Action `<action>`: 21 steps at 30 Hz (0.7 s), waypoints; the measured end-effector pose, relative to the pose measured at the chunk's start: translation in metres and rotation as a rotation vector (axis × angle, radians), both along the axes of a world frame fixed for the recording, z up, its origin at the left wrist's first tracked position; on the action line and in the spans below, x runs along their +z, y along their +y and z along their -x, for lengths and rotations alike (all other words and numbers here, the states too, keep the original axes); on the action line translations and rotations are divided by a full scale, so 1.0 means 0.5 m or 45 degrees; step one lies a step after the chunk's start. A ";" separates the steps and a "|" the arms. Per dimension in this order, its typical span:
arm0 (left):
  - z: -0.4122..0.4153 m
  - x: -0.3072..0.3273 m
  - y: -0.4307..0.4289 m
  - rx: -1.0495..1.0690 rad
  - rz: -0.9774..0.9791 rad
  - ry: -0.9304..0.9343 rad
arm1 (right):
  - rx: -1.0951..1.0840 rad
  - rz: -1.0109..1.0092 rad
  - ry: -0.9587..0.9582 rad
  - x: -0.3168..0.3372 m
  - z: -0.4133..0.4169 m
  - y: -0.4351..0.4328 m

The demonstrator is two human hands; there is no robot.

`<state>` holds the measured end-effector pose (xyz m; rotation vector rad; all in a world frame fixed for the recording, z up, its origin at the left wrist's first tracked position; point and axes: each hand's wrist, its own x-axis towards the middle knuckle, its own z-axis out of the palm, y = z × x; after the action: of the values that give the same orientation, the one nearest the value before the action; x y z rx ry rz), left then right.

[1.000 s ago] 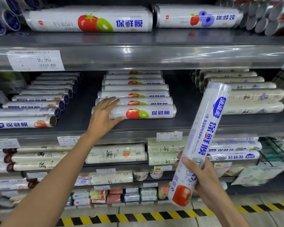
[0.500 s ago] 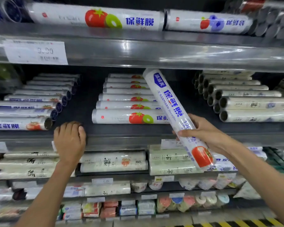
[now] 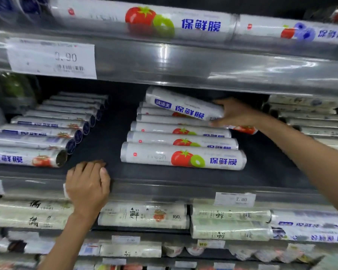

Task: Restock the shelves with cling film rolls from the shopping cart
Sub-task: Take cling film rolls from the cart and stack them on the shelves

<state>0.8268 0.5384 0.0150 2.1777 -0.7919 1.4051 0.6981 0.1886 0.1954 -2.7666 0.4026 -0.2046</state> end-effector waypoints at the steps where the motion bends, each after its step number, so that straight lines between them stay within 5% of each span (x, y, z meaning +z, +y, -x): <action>1: 0.000 0.000 0.000 -0.001 -0.005 -0.004 | 0.015 0.050 0.018 -0.008 -0.035 -0.018; 9: 0.001 -0.002 -0.004 -0.003 -0.019 0.043 | 0.133 0.144 -0.002 -0.079 -0.181 -0.088; 21: 0.005 -0.003 -0.009 -0.007 -0.007 0.135 | -0.013 -0.155 -0.200 -0.071 -0.090 -0.120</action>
<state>0.8244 0.5339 0.0135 2.2320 -0.7635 1.2744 0.7430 0.1284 0.1599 -2.6070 0.3759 -0.3843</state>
